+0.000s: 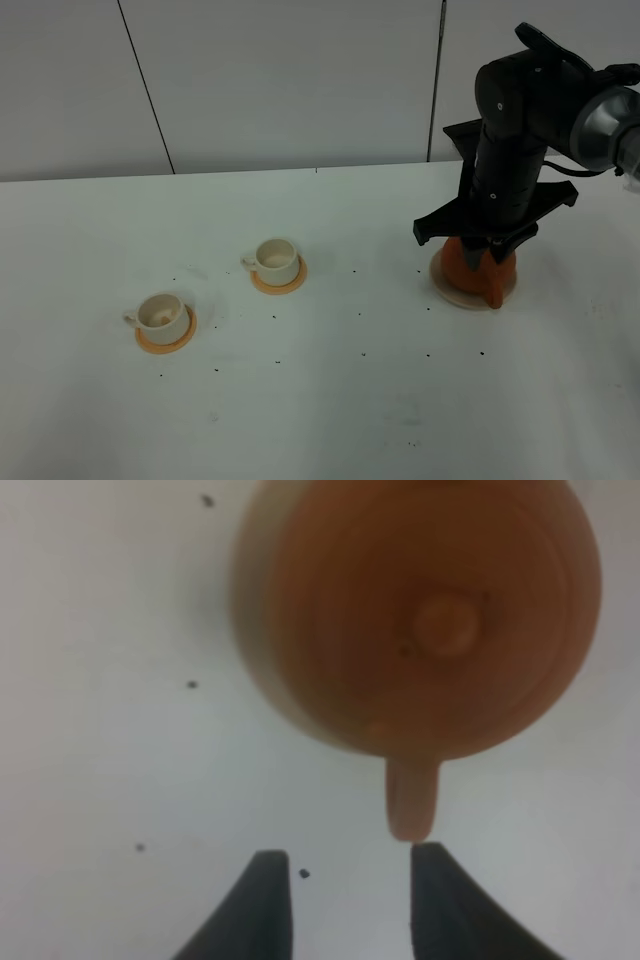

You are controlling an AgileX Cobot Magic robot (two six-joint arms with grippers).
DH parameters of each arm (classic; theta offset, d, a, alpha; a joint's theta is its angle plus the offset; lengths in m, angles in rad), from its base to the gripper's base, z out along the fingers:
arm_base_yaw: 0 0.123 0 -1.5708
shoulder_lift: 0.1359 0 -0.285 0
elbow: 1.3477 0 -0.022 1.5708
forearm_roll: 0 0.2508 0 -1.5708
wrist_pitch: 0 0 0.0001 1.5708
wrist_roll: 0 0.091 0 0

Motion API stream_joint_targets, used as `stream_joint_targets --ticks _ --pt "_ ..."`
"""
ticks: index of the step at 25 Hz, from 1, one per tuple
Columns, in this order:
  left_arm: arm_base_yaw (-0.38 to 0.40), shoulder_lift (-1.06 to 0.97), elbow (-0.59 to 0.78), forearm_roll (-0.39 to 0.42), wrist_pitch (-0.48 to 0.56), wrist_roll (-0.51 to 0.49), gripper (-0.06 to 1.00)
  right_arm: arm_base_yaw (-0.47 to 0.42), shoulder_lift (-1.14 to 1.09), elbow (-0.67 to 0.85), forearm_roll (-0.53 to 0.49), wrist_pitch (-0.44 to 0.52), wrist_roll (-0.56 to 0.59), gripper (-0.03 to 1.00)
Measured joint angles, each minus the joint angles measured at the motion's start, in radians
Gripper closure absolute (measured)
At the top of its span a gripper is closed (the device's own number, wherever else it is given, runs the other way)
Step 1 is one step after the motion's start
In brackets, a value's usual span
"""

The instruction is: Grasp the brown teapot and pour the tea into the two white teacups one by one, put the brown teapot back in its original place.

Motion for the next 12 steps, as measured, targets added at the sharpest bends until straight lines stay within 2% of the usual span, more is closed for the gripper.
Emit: stream_joint_targets --ticks 12 --pt "0.000 0.000 0.000 0.000 0.000 0.000 0.41 -0.023 0.076 0.000 -0.003 0.000 0.042 0.69"
